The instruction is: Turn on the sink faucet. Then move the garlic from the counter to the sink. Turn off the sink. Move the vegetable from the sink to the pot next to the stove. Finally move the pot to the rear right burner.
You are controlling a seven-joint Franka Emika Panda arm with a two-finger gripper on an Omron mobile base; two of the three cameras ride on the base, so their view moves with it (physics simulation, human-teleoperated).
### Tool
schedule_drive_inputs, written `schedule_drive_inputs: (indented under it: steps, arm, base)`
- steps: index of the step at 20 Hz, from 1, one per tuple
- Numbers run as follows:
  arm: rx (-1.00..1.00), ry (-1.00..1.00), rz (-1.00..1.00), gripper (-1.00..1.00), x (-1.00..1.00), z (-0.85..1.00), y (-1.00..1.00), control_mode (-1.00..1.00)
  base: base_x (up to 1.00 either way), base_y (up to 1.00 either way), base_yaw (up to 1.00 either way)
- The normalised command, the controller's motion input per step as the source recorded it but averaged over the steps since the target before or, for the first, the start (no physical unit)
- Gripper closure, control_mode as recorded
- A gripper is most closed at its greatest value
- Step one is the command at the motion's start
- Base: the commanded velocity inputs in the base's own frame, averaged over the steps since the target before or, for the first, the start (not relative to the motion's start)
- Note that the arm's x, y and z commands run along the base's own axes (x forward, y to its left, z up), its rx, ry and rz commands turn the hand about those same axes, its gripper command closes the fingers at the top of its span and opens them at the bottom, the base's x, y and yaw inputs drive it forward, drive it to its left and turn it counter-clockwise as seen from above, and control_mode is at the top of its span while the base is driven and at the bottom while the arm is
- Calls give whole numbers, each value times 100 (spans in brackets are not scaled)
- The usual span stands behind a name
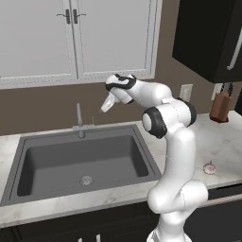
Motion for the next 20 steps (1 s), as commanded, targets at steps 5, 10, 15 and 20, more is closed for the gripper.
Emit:
schedule_drive_inputs:
  steps: [5, 10, 15, 20]
  arm:
    - [0, 0, 0, -100, 0, -5, 8, -100]
    - [0, 0, 0, -100, 0, -19, 11, -100]
    - [0, 0, 0, -100, 0, -4, 0, -100]
    - [-2, 0, 0, -100, 0, -16, 3, -100]
  base:
    - [0, 0, 0]
    - [0, 0, 0]
    - [0, 0, 0]
    - [0, 0, 0]
